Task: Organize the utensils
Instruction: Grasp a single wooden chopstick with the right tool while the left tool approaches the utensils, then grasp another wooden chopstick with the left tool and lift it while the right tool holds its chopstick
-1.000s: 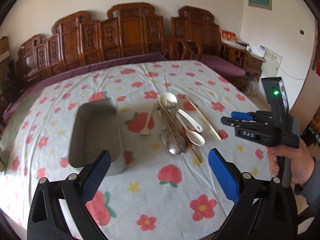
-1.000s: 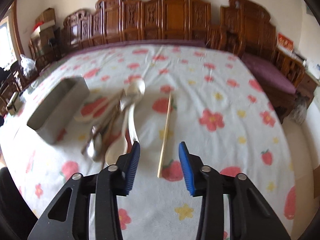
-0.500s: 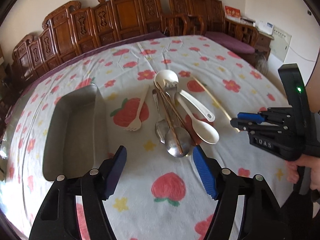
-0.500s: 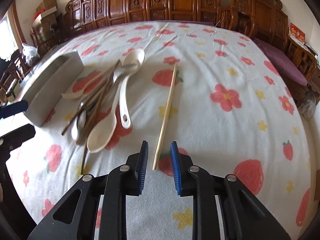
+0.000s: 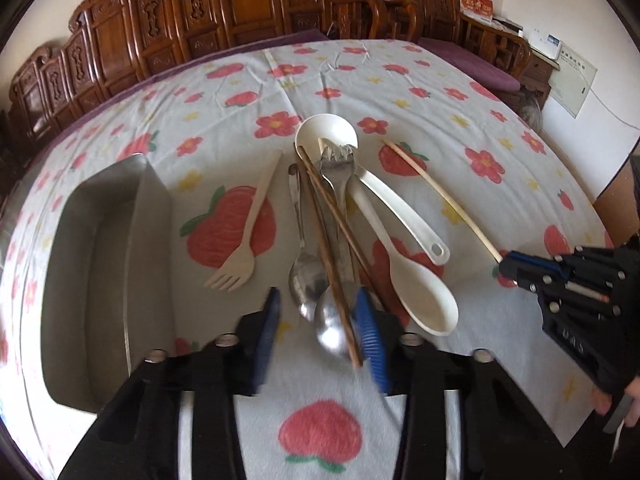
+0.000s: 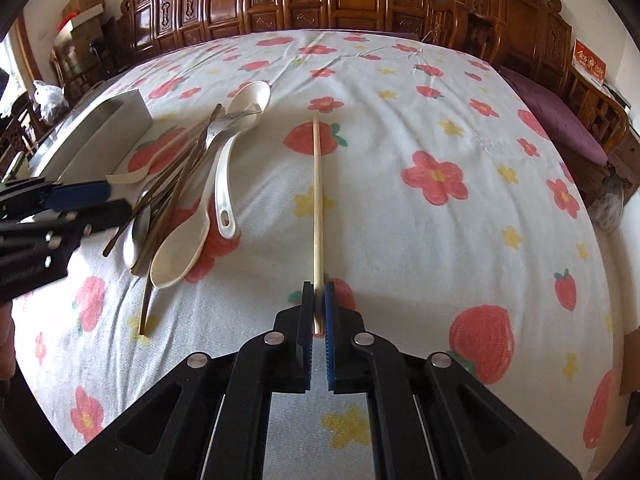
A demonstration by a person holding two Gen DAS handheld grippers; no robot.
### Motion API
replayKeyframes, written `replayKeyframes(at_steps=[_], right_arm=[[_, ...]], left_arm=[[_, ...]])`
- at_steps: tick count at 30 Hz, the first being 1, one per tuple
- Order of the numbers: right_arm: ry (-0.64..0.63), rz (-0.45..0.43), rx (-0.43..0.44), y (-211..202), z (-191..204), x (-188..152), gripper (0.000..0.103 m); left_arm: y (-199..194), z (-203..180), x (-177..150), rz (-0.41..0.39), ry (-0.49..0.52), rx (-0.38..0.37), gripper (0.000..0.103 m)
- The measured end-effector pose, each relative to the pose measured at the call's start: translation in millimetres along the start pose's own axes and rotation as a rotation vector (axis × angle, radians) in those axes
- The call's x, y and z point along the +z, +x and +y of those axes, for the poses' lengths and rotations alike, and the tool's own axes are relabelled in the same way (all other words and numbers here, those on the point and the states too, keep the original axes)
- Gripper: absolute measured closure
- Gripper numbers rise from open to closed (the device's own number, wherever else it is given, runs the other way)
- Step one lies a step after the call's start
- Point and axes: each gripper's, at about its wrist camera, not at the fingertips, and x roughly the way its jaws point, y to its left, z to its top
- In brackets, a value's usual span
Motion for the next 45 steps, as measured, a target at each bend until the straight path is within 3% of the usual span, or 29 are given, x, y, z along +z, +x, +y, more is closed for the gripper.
replayKeyframes(at_steps=[3, 9, 13, 18, 19, 20, 23, 35, 45], right_arm=[[0.003, 0.003, 0.0, 0, -2, 0, 0.097], [0.018, 0.003, 0.011, 0, -8, -1, 0.097], [0.016, 0.003, 0.01, 0, -8, -1, 0.097], [0.017, 0.003, 0.01, 0, -7, -1, 0.097], [0.017, 0.003, 0.009, 0, -8, -1, 0.097], [0.017, 0.003, 0.01, 0, -8, -1, 0.097], [0.023, 0.001, 0.012, 0, -8, -1, 0.097], [0.04, -0.059, -0.004, -14, -12, 6, 0.098], [0.019, -0.059, 0.008, -14, -1, 4, 0.098]], left_arm=[[6, 2, 8, 0.013, -0.017, -0.014, 0.073], [23, 13, 20, 0.064, -0.087, -0.069, 0.087], [26, 20, 24, 0.076, -0.129, -0.099, 0.088], [27, 17, 29, 0.089, -0.108, -0.08, 0.088], [27, 15, 28, 0.088, -0.096, -0.071, 0.09], [27, 15, 29, 0.088, -0.093, -0.07, 0.098], [24, 12, 26, 0.092, -0.081, -0.064, 0.098], [-17, 18, 13, 0.007, -0.071, -0.069, 0.1], [-52, 19, -9, -0.037, -0.055, -0.072, 0.1]])
